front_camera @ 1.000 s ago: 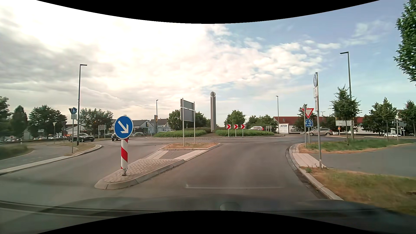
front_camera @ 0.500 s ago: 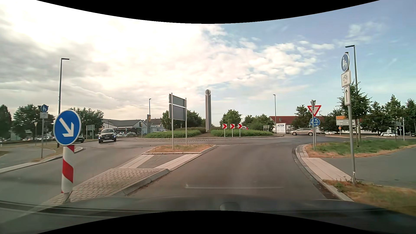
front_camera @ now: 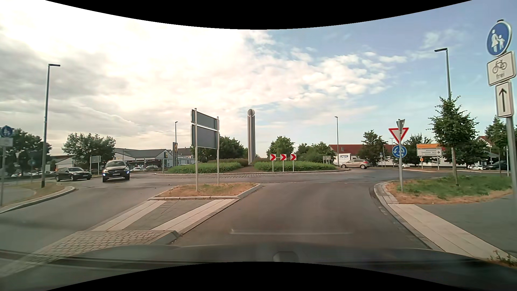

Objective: Follow the waypoints while adhering to traffic rules and regulations

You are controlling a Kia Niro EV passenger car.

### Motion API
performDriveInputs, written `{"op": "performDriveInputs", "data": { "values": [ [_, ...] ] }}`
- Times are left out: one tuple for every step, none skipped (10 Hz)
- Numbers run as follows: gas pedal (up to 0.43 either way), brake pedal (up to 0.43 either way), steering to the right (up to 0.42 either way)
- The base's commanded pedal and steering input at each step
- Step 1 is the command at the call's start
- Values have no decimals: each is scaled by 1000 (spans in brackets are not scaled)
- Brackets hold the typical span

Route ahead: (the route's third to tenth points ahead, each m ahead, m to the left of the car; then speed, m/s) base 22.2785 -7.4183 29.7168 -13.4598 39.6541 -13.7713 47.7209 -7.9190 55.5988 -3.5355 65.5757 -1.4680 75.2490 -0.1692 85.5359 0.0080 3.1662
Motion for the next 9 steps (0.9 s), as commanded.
{"op": "performDriveInputs", "data": {
  "values": [
    [0,0,71],
    [0,0,71],
    [0,0,74],
    [0,0,77],
    [0,0,80],
    [0,0,86],
    [0,0,93],
    [0,0,99],
    [0,0,108]
  ]
}}
